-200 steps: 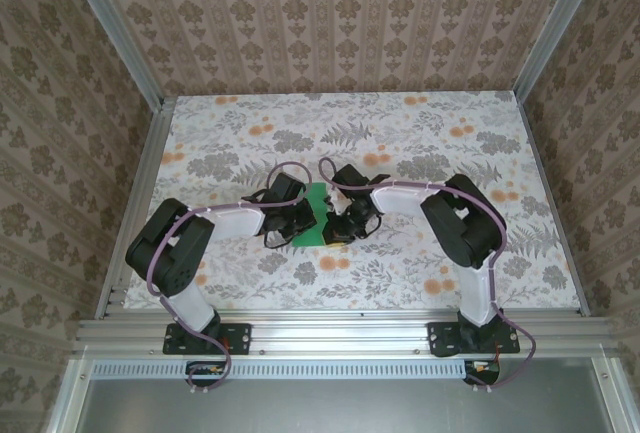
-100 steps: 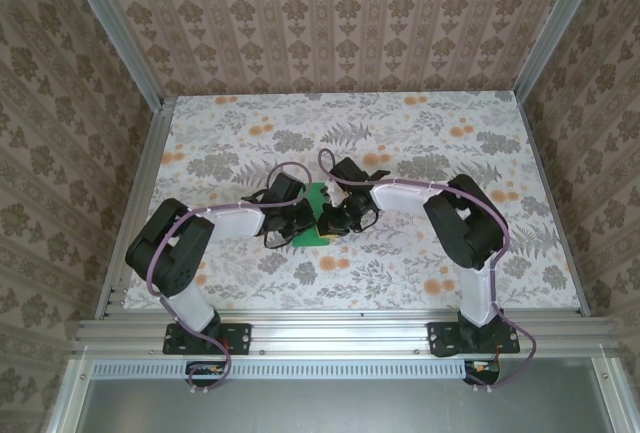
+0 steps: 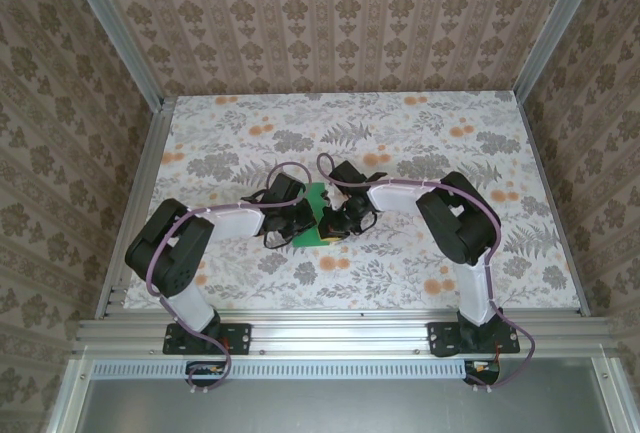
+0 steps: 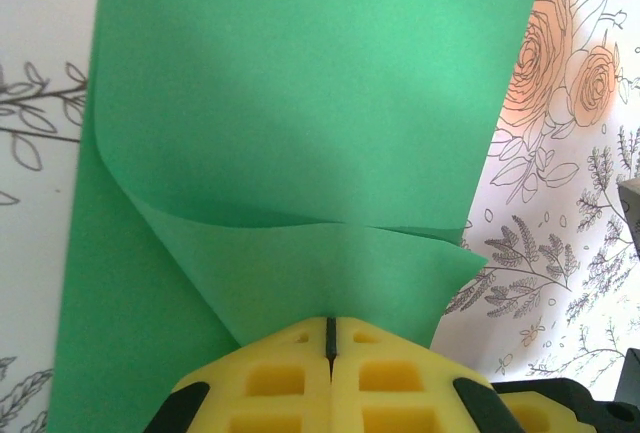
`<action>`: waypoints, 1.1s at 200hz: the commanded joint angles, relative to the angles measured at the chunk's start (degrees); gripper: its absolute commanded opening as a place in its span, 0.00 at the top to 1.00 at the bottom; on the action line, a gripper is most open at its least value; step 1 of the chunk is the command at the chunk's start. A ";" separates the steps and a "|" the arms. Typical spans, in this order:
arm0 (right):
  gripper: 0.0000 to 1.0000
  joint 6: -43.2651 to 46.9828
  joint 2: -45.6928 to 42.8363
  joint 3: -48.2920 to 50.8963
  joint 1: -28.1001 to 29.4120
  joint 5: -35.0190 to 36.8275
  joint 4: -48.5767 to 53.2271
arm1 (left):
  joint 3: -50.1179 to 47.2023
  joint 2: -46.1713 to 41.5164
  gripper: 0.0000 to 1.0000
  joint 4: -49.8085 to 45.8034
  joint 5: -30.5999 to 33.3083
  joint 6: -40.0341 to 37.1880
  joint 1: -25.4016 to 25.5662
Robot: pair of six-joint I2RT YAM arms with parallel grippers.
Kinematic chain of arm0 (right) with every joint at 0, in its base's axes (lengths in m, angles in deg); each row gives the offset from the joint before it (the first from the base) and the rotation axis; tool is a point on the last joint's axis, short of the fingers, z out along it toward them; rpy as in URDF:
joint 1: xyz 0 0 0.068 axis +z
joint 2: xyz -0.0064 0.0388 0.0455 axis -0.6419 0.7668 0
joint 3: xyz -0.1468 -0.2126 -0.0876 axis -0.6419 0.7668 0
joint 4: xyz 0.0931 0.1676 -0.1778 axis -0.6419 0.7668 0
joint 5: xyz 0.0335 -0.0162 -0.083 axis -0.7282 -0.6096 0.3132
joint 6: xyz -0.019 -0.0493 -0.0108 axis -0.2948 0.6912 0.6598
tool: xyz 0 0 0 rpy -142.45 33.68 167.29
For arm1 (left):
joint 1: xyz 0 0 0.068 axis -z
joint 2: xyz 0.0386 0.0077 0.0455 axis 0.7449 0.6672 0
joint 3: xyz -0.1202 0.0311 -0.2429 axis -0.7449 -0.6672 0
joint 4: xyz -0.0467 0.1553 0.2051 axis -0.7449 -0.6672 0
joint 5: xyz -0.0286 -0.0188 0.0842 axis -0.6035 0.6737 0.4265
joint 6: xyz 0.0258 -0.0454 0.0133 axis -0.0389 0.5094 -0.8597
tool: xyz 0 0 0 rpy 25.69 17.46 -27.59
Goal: Fold a paper plane with a square sheet of paper (pick it up from the middle)
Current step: Fold the triangle a second time at the center of the table.
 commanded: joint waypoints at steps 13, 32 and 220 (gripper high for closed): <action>0.90 2.75 0.50 3.43 -1.11 3.77 7.50 | 0.27 -0.91 0.98 -3.99 0.80 -2.94 -1.82; 0.90 2.95 0.43 4.30 -1.20 3.03 7.74 | 0.37 -1.00 0.98 -4.17 0.80 -3.50 -2.37; 0.90 1.97 0.13 5.80 -1.20 2.44 7.27 | -3.35 -1.44 0.95 2.57 -2.10 -13.48 -13.34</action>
